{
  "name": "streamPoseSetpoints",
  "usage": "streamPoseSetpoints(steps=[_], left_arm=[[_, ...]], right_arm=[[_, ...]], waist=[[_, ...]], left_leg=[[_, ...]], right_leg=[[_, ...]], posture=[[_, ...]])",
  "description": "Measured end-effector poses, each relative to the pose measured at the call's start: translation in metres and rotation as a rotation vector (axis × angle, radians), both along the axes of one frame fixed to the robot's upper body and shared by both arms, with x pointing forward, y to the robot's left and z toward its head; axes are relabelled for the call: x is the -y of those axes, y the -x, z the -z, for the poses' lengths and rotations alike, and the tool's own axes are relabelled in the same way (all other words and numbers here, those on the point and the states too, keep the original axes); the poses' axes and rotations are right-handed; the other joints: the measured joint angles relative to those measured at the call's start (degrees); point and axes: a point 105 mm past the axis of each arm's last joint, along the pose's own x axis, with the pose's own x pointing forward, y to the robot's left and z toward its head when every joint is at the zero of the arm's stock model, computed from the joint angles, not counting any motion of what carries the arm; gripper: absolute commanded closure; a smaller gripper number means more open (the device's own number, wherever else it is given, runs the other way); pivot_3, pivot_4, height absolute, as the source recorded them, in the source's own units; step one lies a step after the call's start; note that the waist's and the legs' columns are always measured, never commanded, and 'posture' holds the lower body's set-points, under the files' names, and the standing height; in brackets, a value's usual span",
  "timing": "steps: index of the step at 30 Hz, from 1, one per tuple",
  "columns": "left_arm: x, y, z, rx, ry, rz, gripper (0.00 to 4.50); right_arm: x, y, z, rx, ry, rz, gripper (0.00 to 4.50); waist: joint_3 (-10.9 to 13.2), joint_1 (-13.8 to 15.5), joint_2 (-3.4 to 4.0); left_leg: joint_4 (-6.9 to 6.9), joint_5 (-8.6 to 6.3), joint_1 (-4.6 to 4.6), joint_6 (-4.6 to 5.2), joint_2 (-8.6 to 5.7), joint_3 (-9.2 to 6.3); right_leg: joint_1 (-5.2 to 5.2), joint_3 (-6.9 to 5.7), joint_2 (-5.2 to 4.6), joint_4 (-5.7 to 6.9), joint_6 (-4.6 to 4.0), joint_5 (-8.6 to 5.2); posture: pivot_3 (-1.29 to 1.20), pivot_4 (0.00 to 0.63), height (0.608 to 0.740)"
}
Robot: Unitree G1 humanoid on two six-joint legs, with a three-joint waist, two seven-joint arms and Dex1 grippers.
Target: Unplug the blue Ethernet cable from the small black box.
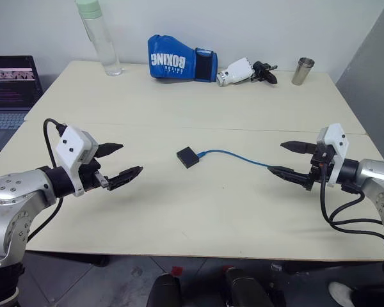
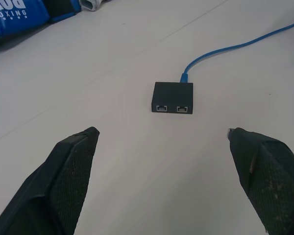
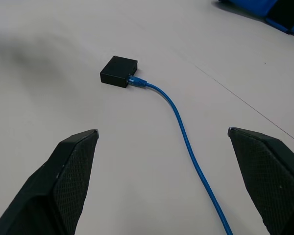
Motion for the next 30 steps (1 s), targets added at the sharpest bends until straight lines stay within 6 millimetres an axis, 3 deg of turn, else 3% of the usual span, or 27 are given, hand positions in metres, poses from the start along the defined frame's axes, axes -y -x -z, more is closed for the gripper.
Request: streamPoseSetpoints(steps=[8,15,20,25,30], left_arm=[[0.003,0.002,0.001,-0.029,-0.017,0.048,0.0],[0.022,0.002,0.012,-0.086,-0.04,0.172,0.0],[0.031,0.002,0.015,-0.092,-0.054,0.206,0.0],[0.039,0.004,0.018,-0.091,-0.053,0.229,0.0],[0.044,0.003,0.021,-0.089,-0.045,0.237,0.0]], right_arm=[[-0.019,-0.012,-0.003,-0.023,0.029,-0.085,0.01],[-0.084,-0.052,0.006,-0.065,0.026,-0.263,0.01],[-0.104,-0.075,0.012,-0.047,0.124,-0.299,0.01],[-0.125,-0.097,0.044,-0.074,0.285,-0.307,0.01],[-0.148,-0.104,0.061,-0.089,0.355,-0.301,0.01]], waist=[[0.0,0.0,0.03],[0.0,-0.5,0.07],[0.1,-0.3,0.09],[0.0,-0.6,0.08],[0.0,-1.2,0.08]], left_leg=[[0.03,0.0,0.01,0.01,-0.01,0.02],[0.05,0.01,-0.09,0.01,0.02,0.07],[0.04,0.02,-0.35,-0.02,0.01,0.09],[0.05,0.03,-0.28,-0.03,0.02,0.37],[0.07,0.15,-0.32,-0.24,0.04,0.54]], right_leg=[[-0.01,-0.01,0.0,0.01,-0.01,0.0],[-0.19,0.0,0.05,0.11,-0.03,0.01],[-0.44,-0.01,-0.09,0.1,-0.04,0.02],[-0.49,0.02,-0.18,0.16,-0.04,0.02],[-0.75,0.16,-0.21,0.55,-0.05,0.01]], posture=[[0.0,0.15,0.74],[0.0,0.15,0.74],[0.0,0.15,0.74],[0.0,0.15,0.74],[0.0,0.15,0.74]])
